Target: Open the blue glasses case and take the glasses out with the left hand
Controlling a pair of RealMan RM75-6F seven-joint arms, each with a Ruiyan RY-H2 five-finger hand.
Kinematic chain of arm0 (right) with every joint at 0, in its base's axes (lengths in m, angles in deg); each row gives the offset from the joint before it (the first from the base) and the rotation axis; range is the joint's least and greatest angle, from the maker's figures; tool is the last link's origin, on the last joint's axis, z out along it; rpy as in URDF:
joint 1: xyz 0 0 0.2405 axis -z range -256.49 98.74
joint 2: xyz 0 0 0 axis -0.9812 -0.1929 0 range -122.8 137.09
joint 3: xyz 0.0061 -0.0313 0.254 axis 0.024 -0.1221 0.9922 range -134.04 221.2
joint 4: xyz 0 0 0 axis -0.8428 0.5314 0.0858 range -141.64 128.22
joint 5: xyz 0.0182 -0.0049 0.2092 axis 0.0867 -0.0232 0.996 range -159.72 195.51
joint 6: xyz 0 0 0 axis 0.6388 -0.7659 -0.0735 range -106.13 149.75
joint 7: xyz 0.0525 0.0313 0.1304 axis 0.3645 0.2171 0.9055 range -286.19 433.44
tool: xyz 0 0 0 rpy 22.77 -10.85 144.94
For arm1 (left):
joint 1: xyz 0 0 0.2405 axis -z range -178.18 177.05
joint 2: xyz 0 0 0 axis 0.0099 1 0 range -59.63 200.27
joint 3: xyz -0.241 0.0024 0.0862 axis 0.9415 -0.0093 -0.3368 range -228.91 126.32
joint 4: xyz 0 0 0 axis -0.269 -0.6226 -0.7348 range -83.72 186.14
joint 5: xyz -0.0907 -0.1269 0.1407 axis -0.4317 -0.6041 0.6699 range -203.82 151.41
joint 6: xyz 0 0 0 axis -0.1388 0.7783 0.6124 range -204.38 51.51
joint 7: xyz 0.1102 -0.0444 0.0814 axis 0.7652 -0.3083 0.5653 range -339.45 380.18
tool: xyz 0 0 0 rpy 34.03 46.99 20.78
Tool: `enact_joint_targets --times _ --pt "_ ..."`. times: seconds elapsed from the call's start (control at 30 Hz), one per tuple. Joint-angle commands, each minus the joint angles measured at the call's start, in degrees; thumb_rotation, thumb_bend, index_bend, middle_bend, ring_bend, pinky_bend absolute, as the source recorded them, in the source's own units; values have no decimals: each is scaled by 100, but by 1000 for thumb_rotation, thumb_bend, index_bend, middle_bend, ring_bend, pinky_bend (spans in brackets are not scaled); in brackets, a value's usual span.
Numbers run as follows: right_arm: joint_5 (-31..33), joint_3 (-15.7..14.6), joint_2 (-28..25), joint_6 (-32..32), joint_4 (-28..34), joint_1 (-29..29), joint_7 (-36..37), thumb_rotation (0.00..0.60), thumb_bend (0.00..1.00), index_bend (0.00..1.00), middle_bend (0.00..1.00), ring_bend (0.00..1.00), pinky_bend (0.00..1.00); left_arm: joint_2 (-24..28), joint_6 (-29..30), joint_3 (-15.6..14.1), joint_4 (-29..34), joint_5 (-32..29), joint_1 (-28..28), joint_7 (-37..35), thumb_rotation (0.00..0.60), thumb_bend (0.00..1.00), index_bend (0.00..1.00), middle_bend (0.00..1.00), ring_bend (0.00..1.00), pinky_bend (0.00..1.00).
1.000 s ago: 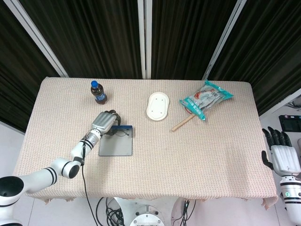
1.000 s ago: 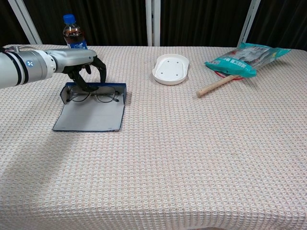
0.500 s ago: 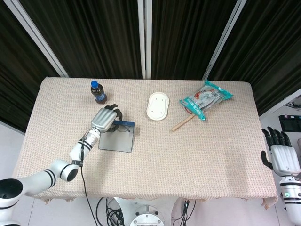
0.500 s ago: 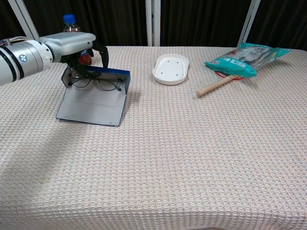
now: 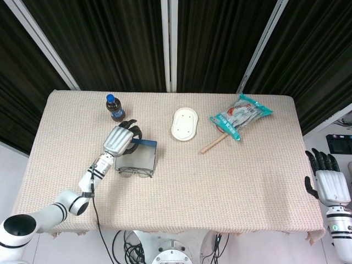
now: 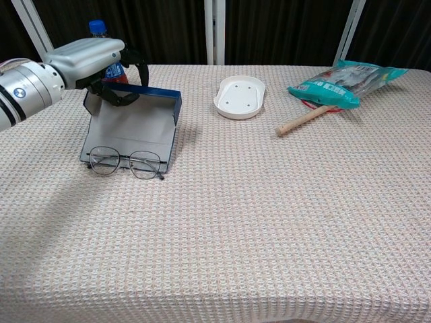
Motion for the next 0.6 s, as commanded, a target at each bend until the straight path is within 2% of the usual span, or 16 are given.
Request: enact_joint_targets --times 0.03,0.27,0.33,0.37,0.5,0.6 --pt "13 -1 1 -12 1 0 -7 600 506 0 0 0 0 24 -239 -51 -4 -56 -2 -24 600 419 620 356 120 242" --pt "1 1 -13 6 26 2 -24 600 505 0 0 0 0 102 -844 22 10 -358 48 -66 600 420 619 353 121 243" --pt "11 1 -14 -6 23 0 -25 600 506 0 0 0 0 131 -977 33 29 -406 69 -73 600 419 583 344 120 244" --pt "14 0 -11 -14 20 -3 -25 600 506 0 0 0 0 147 -1044 31 34 -424 80 -72 600 420 535 337 120 243" --pt "11 4 -5 -20 18 -11 -23 600 506 0 0 0 0 201 -1150 30 78 -437 91 -138 600 414 178 286 120 240" --pt "8 10 -10 -13 22 -14 -26 600 506 0 0 0 0 247 -1175 29 118 -435 81 -177 600 388 81 260 115 239"
